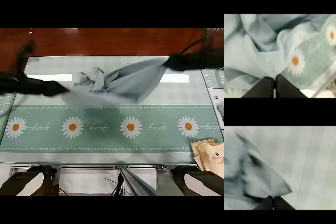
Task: Fold the shirts.
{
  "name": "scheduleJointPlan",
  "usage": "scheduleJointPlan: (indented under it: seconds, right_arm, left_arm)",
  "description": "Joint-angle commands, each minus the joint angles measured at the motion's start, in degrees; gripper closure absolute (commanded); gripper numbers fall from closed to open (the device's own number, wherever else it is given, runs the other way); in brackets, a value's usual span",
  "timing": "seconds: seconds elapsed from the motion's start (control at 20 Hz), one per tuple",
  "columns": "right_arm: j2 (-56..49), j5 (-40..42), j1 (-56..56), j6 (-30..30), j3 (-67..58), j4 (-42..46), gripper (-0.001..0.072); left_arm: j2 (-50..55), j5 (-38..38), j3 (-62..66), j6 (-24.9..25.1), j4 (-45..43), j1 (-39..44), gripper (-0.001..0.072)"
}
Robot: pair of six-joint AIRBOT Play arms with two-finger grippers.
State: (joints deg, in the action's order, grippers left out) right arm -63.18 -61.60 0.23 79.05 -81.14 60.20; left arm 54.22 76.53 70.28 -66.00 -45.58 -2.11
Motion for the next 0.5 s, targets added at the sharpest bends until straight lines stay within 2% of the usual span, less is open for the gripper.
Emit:
scheduleJointPlan:
  seconds: [0.0, 0.1, 0.15, 0.2, 0.3, 0.45]
  right_arm:
    - [12.7, 1.0, -1.6, 0.7, -13.3, 4.7, 0.0689]
    - [17.2, 1.2, -1.6, 4.1, -20.3, 10.8, 0.0690]
    - [19.2, 1.2, -1.6, 6.6, -23.2, 15.7, 0.0690]
    - [20.7, 1.1, -1.6, 9.4, -25.4, 20.3, 0.0690]
    - [23.6, 0.5, -1.6, 13.9, -28.4, 27.1, 0.0690]
    - [25.6, -5.8, -1.6, 14.8, -31.5, 28.9, 0.0690]
  left_arm:
    - [-9.6, -3.5, 25.9, 2.5, -3.1, -0.1, 0.0684]
    - [-13.1, -8.0, 36.5, 2.3, -9.8, -0.1, 0.0685]
    - [-14.1, -8.4, 40.1, 0.9, -13.1, -0.1, 0.0685]
    - [-15.1, -7.8, 43.0, -2.8, -16.8, -0.1, 0.0685]
    - [-16.7, -3.5, 45.6, -9.3, -19.8, -0.1, 0.0685]
    - [-18.3, 5.2, 45.7, -14.0, -19.8, -0.1, 0.0685]
